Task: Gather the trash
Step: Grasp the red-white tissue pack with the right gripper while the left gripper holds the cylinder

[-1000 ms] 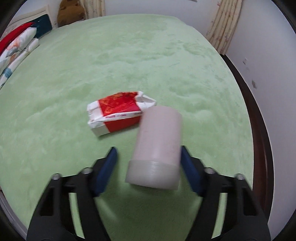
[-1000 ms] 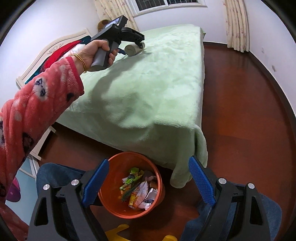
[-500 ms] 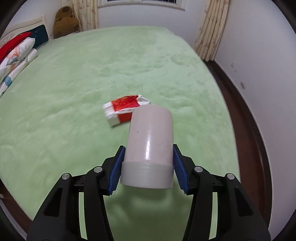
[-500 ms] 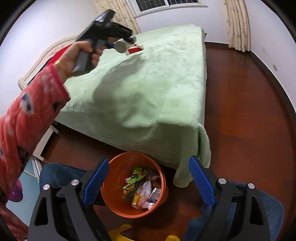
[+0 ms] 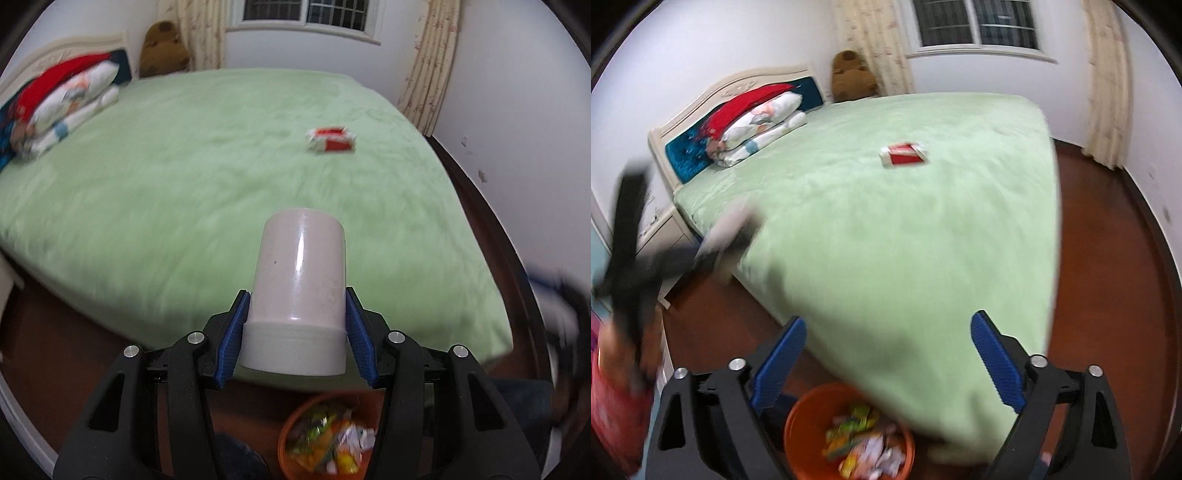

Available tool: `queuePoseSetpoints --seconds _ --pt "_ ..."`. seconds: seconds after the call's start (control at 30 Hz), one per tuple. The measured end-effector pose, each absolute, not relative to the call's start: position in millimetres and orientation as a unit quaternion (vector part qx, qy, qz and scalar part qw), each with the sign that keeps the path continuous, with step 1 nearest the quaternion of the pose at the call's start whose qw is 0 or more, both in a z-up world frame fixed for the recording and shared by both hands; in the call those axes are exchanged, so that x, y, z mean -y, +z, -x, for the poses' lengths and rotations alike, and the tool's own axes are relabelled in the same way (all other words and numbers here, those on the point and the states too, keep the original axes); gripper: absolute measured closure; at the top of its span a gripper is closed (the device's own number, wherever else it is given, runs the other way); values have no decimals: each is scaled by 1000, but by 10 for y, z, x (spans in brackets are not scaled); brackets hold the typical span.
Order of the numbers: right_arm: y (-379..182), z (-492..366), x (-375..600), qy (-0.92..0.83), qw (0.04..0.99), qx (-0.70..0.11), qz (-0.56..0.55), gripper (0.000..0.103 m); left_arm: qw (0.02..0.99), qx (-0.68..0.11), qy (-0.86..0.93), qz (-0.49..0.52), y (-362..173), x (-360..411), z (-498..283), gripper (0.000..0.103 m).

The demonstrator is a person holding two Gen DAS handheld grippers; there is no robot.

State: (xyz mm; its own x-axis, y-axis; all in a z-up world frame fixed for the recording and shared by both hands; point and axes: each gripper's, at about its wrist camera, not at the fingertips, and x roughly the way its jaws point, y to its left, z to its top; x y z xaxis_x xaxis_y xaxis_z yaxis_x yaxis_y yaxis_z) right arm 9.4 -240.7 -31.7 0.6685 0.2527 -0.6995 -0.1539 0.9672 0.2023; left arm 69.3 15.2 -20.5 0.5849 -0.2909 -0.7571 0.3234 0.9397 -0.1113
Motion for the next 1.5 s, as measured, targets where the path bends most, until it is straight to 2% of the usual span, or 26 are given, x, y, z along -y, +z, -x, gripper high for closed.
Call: queuePoseSetpoints --seconds 0.2,0.27,0.37,0.73,0.8,0.87,1.2,1.5 --pt "-233 -1554 2215 104 911 -400 -14 11 887 -435 -159 1 -400 -421 -603 53" --pt "-241 -2009 2207 118 905 -408 -21 7 888 -433 -152 7 -418 -503 -650 53" --pt "-275 -2612 2189 134 894 -427 -14 6 890 -432 -145 18 -425 -621 -740 53" --pt "-616 -3645 1994 169 850 -476 149 6 885 -443 -135 55 -571 -826 -1106 53" --pt "-690 -3684 1977 178 845 -482 148 7 883 -446 -135 61 -604 -831 -1170 53" --pt "-797 -3704 1951 182 839 -487 158 21 881 -449 -136 64 -624 -826 -1214 53" --pt "-649 -3432 1979 184 858 -458 144 23 885 -440 -136 62 -531 -795 -1196 53" --pt "-68 -2237 1931 210 877 -409 141 23 893 -420 -156 46 -257 -649 -808 53"
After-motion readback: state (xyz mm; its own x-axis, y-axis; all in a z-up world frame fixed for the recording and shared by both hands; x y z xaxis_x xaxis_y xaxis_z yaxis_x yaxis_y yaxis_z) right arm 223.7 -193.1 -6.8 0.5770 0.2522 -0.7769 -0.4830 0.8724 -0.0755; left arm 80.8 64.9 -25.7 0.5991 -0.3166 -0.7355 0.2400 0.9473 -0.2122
